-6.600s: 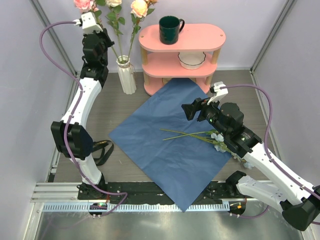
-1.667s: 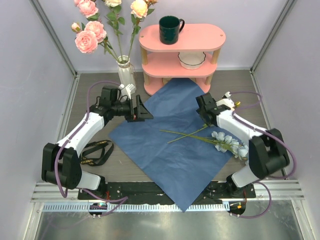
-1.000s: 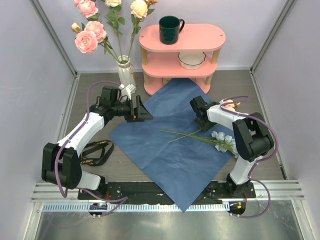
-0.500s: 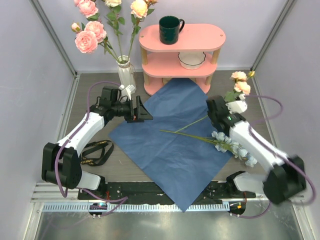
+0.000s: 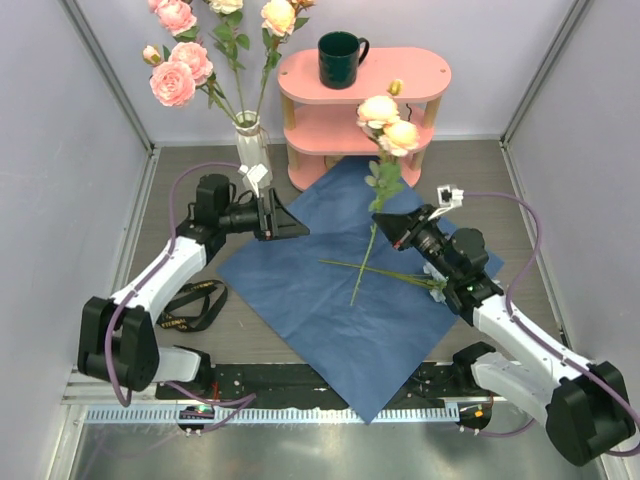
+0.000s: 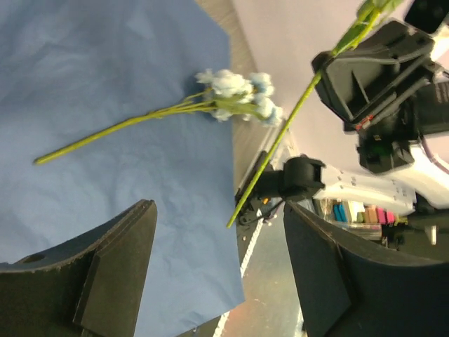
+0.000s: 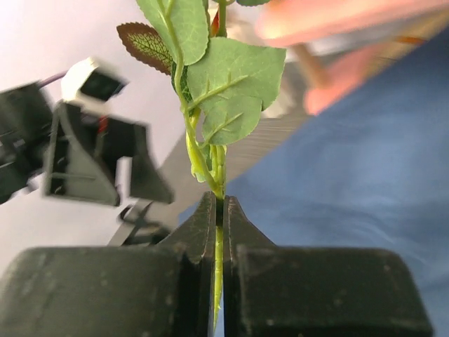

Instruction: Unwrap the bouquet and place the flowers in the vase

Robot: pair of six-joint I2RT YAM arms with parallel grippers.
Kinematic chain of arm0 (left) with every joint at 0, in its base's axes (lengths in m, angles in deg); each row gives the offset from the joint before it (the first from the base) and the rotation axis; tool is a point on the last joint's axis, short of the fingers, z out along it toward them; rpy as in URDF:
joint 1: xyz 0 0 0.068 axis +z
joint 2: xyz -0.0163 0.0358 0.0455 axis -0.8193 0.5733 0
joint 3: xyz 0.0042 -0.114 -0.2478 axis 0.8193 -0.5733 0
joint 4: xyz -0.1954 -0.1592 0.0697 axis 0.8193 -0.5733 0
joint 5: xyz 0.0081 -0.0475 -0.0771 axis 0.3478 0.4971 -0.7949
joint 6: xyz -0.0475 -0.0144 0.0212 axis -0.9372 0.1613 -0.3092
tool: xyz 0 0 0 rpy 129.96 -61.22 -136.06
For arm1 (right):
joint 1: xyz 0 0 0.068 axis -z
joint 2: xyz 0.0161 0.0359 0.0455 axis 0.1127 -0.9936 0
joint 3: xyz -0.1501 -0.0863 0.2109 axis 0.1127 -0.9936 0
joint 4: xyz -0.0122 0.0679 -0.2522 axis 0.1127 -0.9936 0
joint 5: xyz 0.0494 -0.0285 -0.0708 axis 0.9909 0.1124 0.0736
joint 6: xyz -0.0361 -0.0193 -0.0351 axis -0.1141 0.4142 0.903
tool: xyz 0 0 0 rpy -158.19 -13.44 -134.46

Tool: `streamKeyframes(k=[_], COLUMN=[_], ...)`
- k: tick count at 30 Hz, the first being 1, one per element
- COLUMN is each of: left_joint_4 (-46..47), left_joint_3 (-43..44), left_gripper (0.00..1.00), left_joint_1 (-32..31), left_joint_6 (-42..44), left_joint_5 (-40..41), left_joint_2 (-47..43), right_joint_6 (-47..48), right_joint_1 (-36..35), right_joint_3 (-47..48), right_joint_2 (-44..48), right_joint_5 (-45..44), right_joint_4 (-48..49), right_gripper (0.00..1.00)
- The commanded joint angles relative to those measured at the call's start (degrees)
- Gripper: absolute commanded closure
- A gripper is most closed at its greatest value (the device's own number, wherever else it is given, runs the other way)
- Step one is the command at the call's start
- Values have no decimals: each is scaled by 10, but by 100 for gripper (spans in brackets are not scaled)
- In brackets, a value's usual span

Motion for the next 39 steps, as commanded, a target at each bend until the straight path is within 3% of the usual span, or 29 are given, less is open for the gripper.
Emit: streamKeyframes(k=[1, 3, 7, 10, 14, 17, 24, 31, 37, 39], left_joint_4=[351, 446, 471, 491, 484, 485, 486, 476, 429, 406], left_joint_3=[-65, -86, -79, -73, -43, -23, 16, 37, 62, 71], left_gripper=[24, 18, 7, 8, 24, 29, 23, 40, 72, 76], left_joint_1=[-10, -26, -74, -90, -93, -101, -118, -129, -134, -134], left_joint_6=[-162, -208, -213, -227, -232, -233, -229, -217, -181, -161], left_joint_5=[-105, -106, -82, -37, -4, 7, 13, 35, 49, 51], left_joint_2=[-83, -105, -126, -136, -129, -117, -90, -81, -83, -92], right_joint_6=[49, 46, 41, 37, 39, 36, 39, 39, 55, 64], right_joint_1=[-11, -23, -38, -48, -58, -61, -65, -69, -71, -71], right_joint_3=[64, 88, 115, 126, 130, 133, 134, 137, 142, 147], right_joint_2=[-37, -50, -72, -80, -88, -96, -100, -99, -86, -77], right_joint_5=[259, 314, 369, 393, 411, 422, 441, 451, 449, 430], right_joint_4=[162, 164, 159, 160, 163, 166, 164, 160, 132, 106], right_gripper=[99, 99, 99, 99, 99, 99, 99, 99, 99, 88])
